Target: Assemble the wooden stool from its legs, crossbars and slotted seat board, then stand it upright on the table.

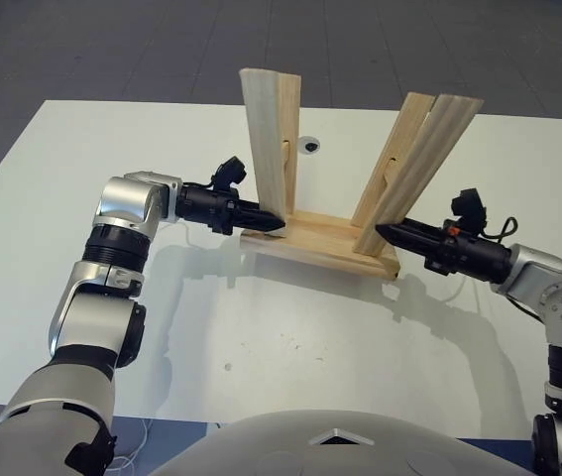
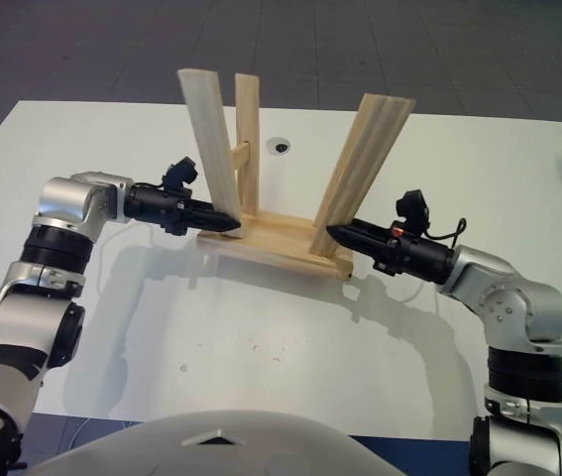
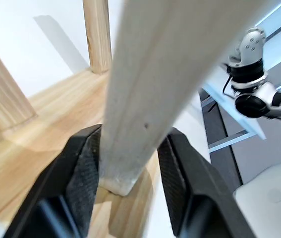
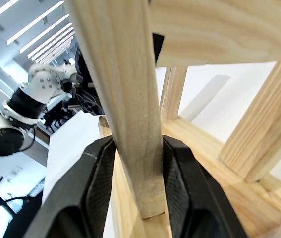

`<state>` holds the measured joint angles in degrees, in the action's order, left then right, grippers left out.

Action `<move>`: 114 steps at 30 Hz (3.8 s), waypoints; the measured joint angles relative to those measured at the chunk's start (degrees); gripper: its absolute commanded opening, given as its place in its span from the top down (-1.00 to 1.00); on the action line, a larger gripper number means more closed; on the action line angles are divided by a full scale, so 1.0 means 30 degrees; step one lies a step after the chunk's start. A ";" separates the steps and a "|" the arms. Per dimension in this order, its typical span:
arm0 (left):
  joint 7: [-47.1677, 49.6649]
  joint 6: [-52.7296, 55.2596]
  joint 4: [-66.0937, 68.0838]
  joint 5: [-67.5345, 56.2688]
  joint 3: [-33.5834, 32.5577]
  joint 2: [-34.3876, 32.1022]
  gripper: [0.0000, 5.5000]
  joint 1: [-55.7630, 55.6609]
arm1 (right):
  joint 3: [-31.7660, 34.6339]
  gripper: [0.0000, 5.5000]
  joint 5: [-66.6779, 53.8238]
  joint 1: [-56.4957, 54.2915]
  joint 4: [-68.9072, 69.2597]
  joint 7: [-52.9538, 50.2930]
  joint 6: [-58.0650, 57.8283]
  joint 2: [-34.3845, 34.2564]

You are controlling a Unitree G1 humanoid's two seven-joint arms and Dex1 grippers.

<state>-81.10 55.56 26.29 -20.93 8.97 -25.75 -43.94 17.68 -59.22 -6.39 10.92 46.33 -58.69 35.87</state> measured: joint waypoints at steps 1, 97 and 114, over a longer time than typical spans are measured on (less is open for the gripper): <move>0.0253 0.0786 -0.0263 -0.0314 -0.0179 0.0027 0.44 -0.0078 | 0.0455 0.52 -0.0802 -0.0006 -0.0004 -0.0677 -0.0567 -0.0144; -0.0639 -0.1082 0.0795 -0.1584 -0.2725 -0.0910 0.23 -0.1896 | 0.2438 0.47 -0.8526 0.4313 0.3310 -0.2659 0.3459 0.3314; 0.4686 0.9183 0.1508 -0.4799 -0.4111 -0.1371 0.29 -0.6864 | 0.4835 0.48 -1.8038 0.1217 0.7023 -1.9464 0.6248 -0.2715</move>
<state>-67.04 83.11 30.81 -35.33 -3.36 -29.86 -64.53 32.18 -113.34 -2.74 31.99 -12.06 -39.94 27.73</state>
